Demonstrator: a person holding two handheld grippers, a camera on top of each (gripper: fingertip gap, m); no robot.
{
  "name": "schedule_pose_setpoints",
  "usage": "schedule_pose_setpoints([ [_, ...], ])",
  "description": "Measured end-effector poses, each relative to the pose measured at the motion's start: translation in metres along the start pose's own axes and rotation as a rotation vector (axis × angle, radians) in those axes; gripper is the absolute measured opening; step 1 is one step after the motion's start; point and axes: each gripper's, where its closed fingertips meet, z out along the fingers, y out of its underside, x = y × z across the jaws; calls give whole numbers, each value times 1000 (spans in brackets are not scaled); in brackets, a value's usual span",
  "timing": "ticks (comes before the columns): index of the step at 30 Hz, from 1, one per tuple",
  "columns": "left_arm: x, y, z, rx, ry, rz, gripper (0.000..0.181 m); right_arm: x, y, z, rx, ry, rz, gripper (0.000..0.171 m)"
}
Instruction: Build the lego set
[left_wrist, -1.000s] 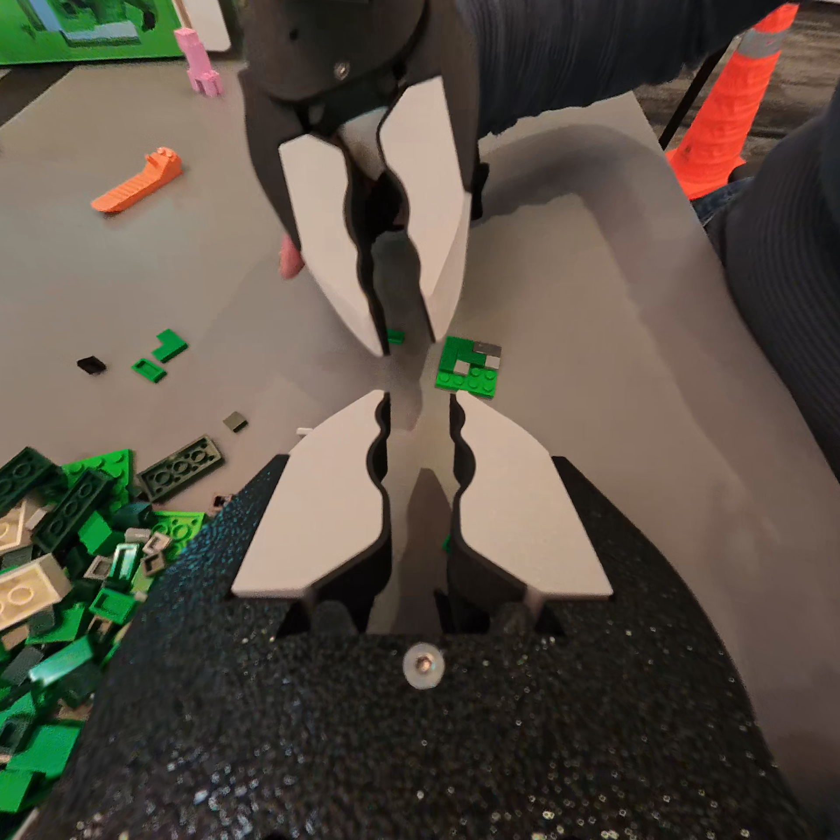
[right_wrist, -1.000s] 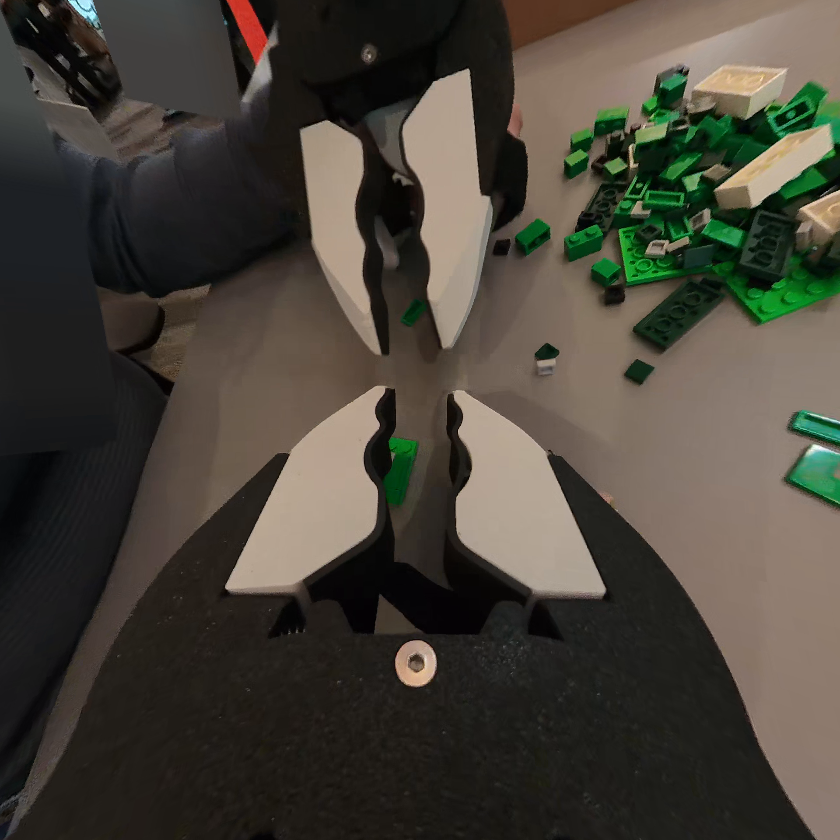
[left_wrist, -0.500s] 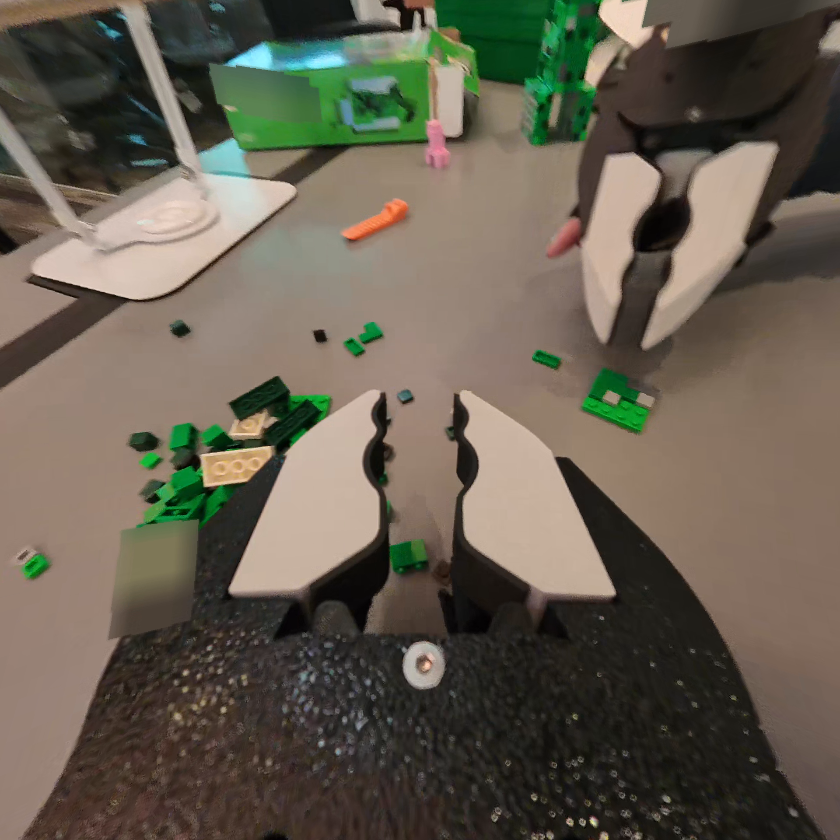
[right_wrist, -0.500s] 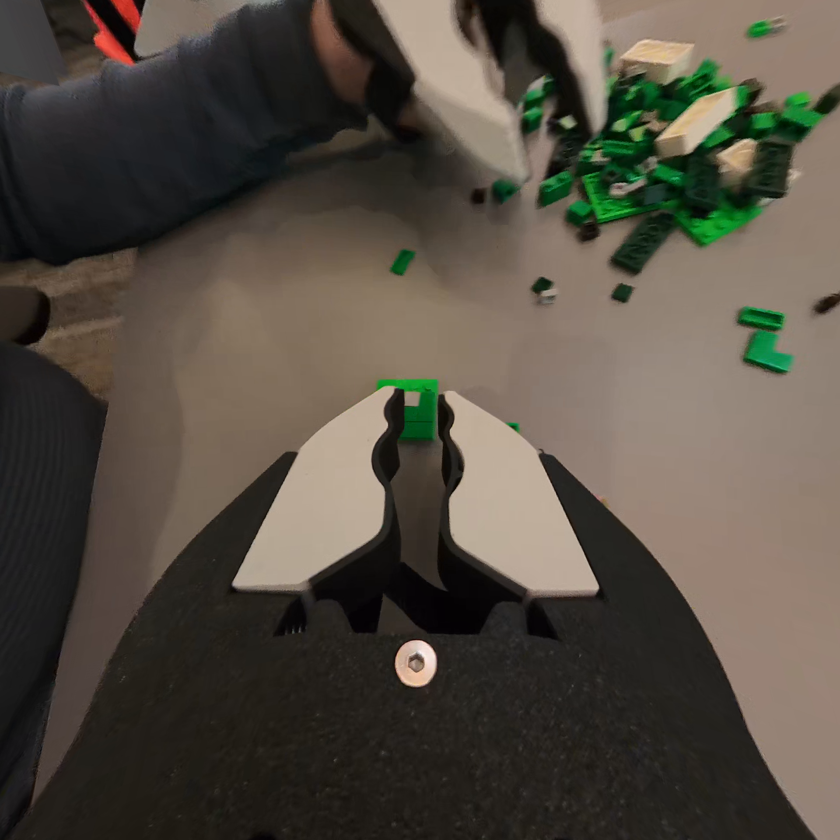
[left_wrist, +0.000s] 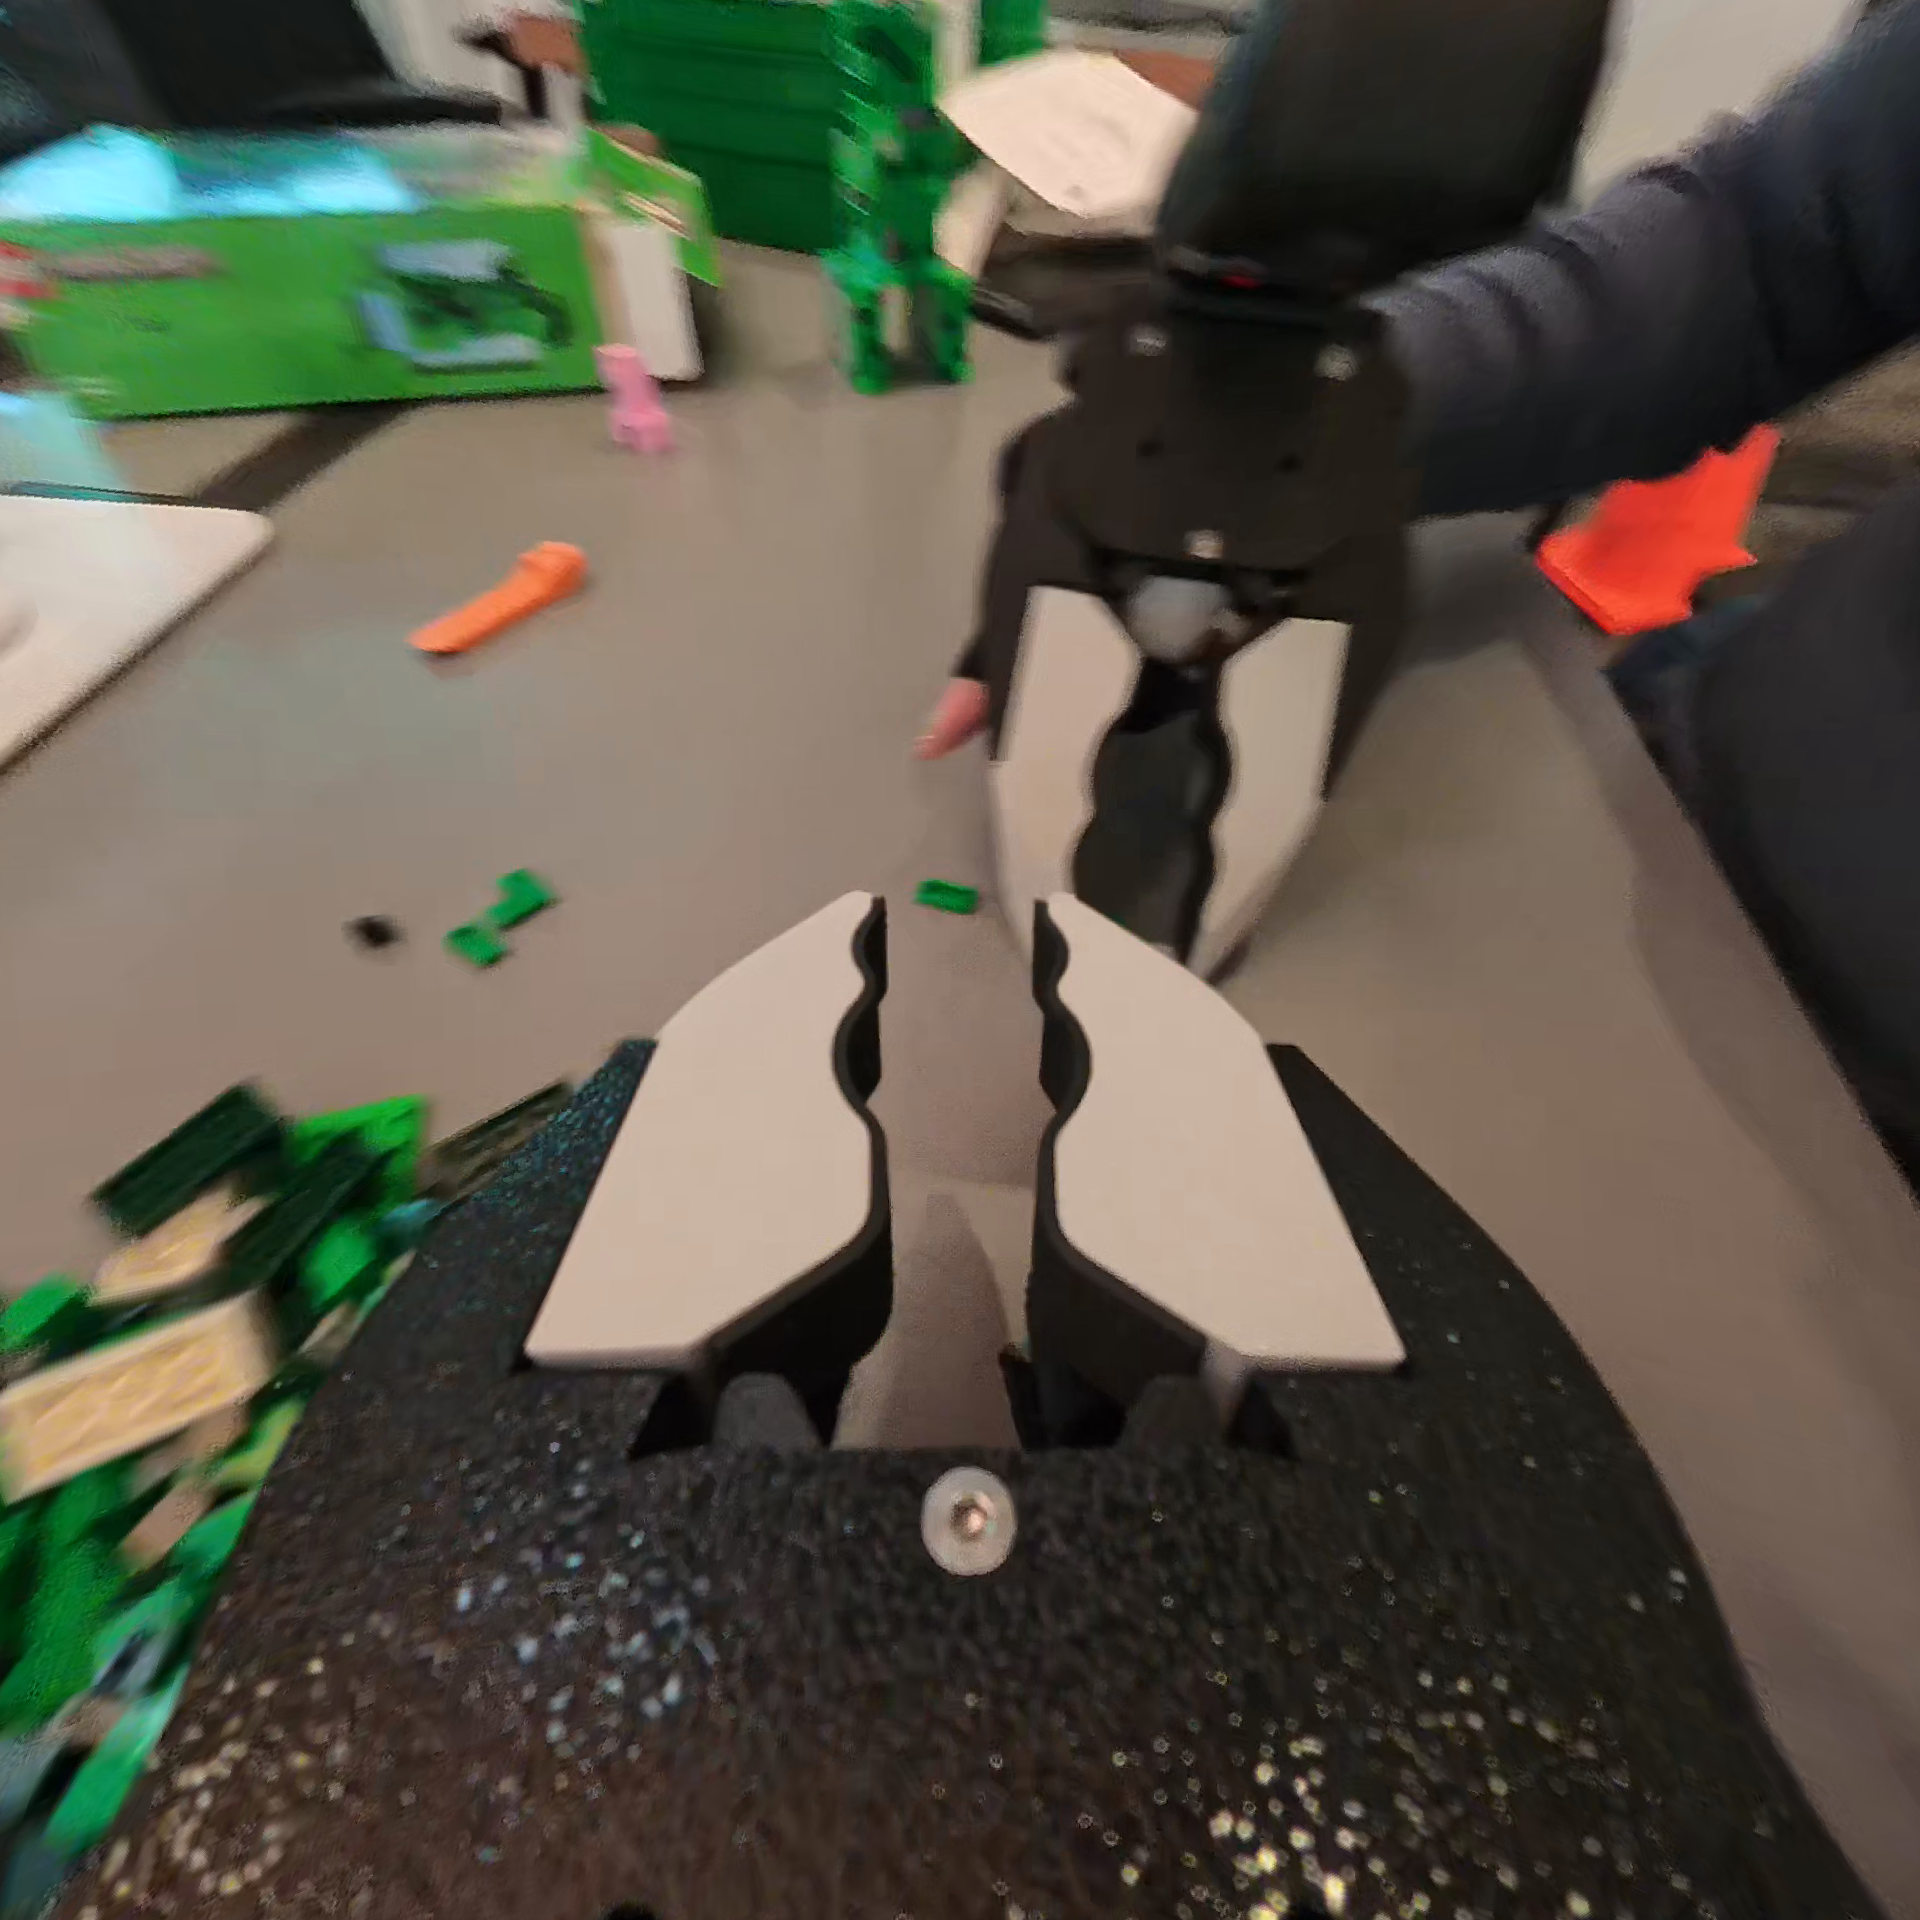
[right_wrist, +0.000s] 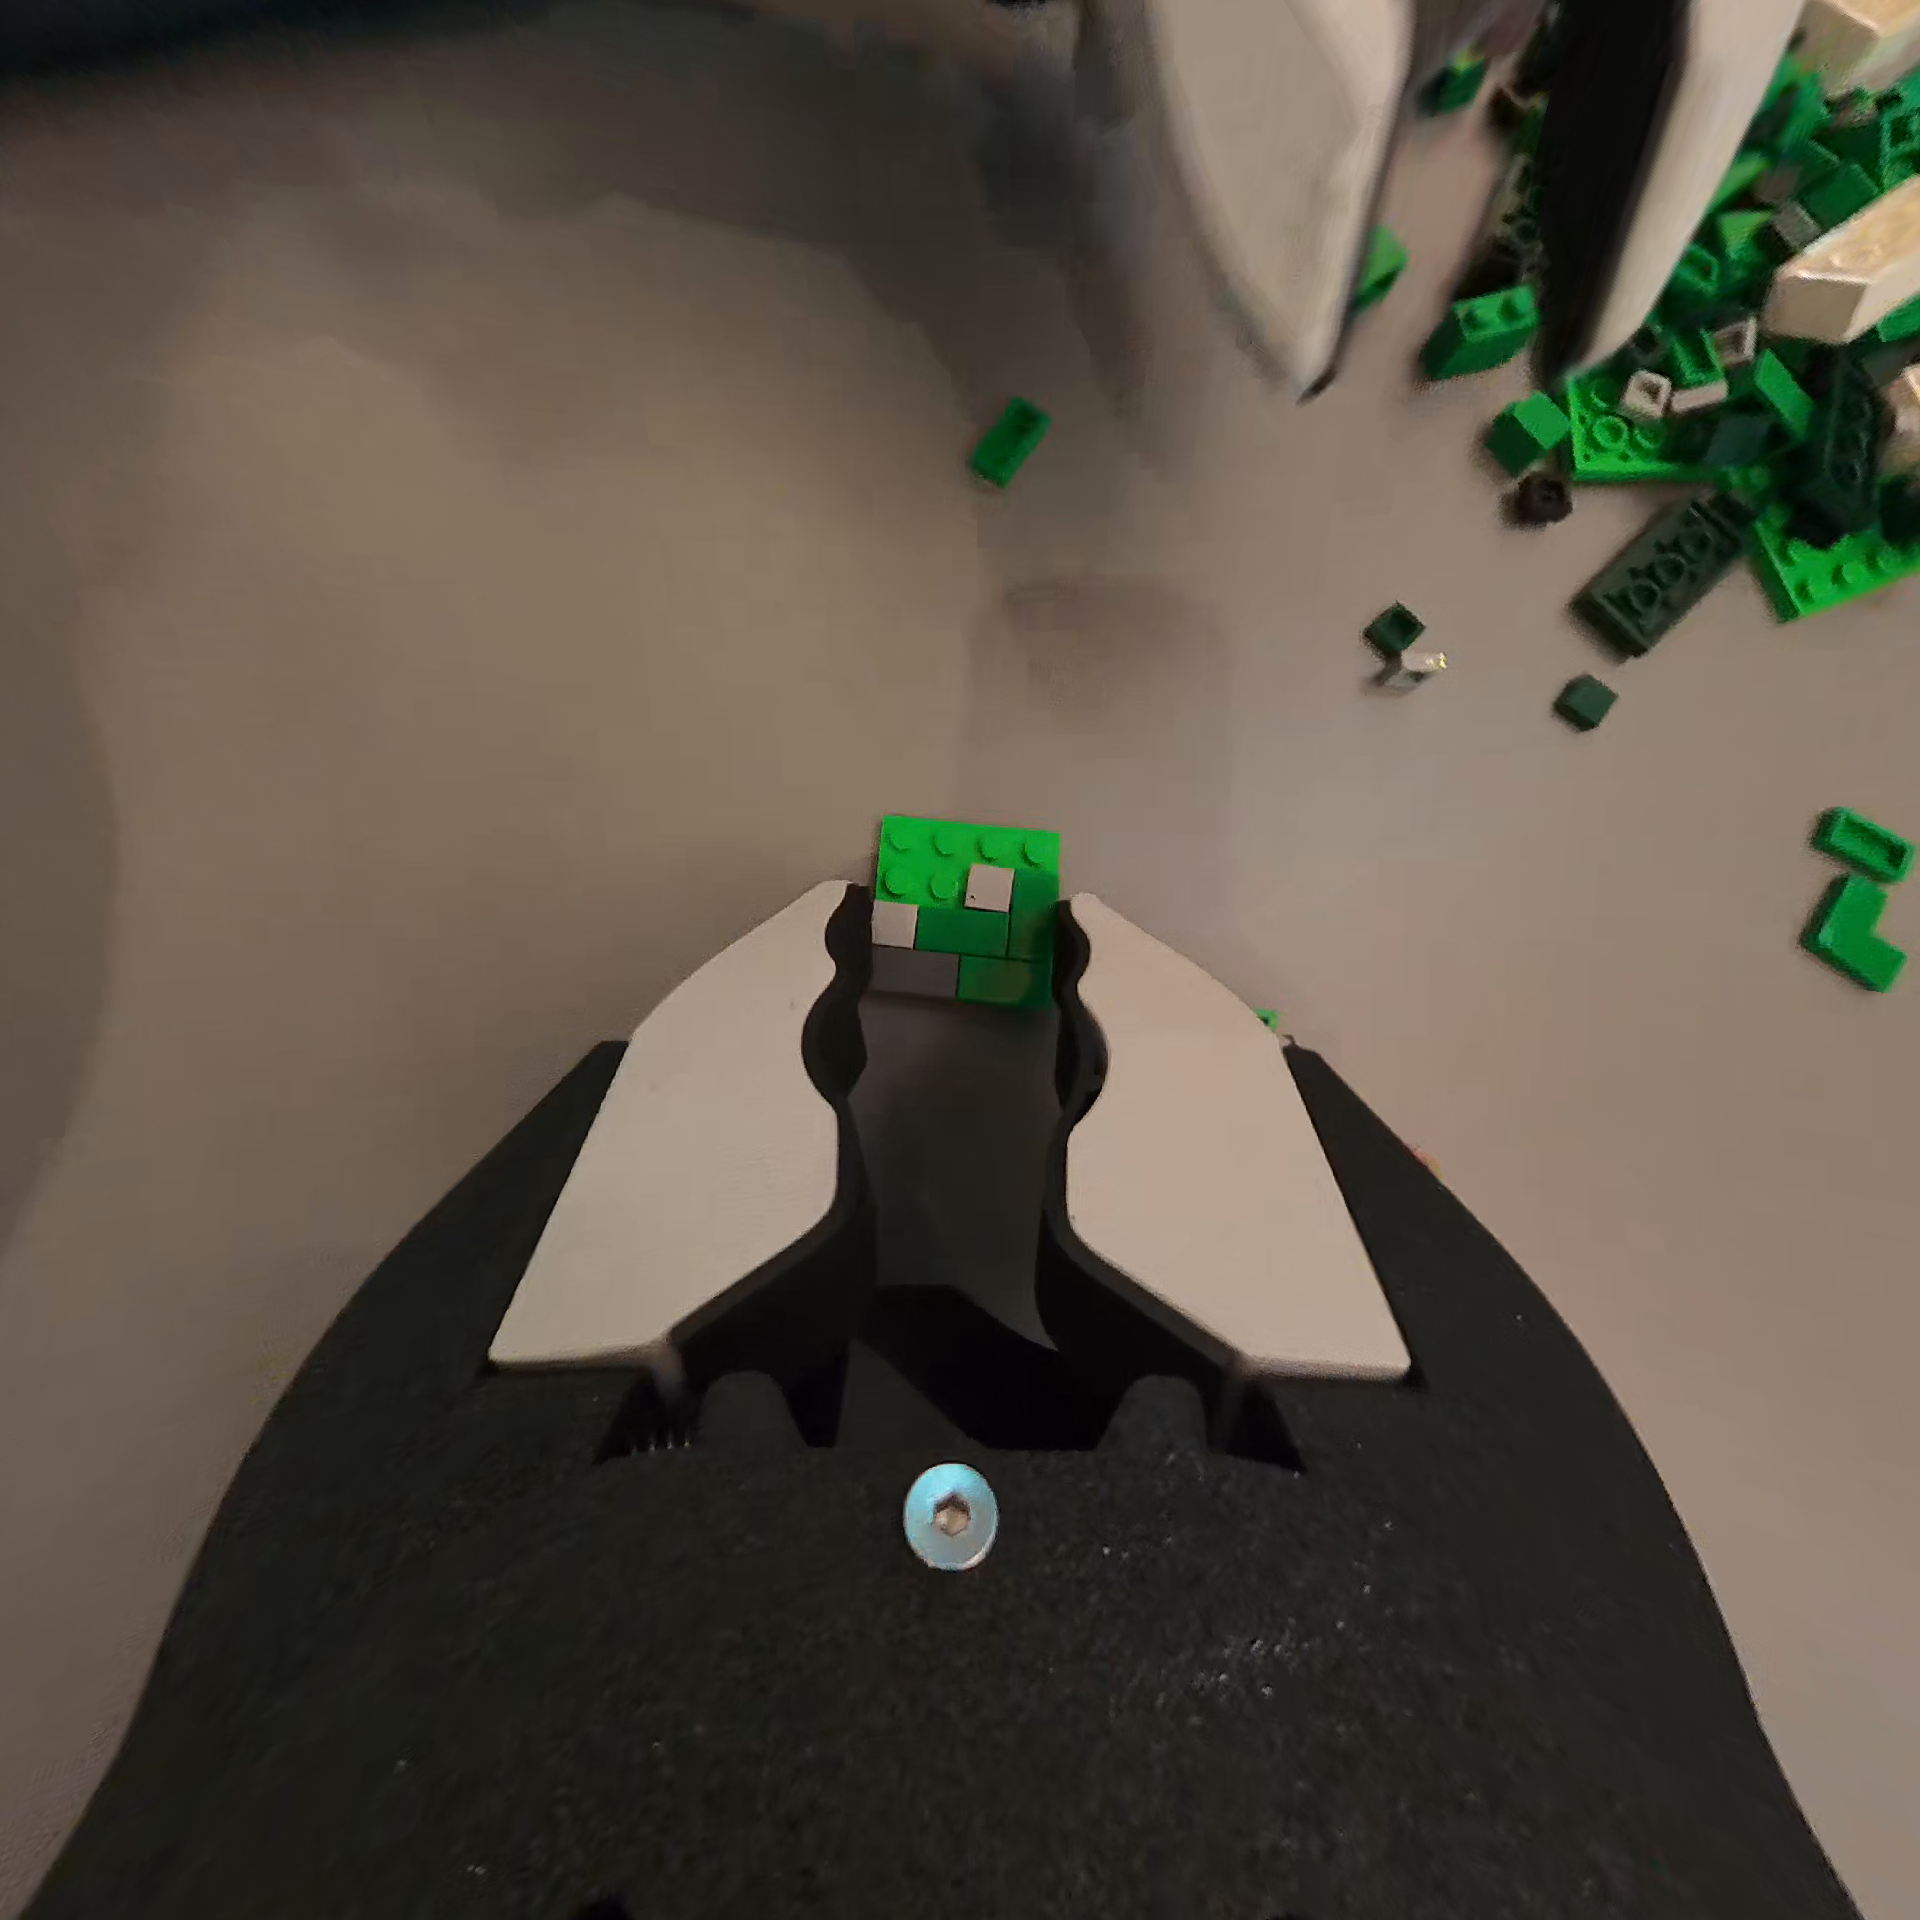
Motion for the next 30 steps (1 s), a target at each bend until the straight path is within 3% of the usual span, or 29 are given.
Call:
schedule_pose_setpoints([
  [6,34,48,44,-387,88,97,28,-1,-1,1,32,-73,-79,33],
  [11,33,48,44,-363,96,51,27,9,4,-8,46,19,-116,35],
  [15,33,47,46,-354,103,50,26,7,9,-11,103,-13,-55,39],
  [21,31,51,49,-365,107,-16,26,5,5,-8,122,-94,-144,47],
  [26,31,51,49,-352,109,-37,25,8,5,-6,107,-163,-131,34],
  [30,29,48,50,-333,99,-27,26,8,5,-6,108,-160,-126,34],
])
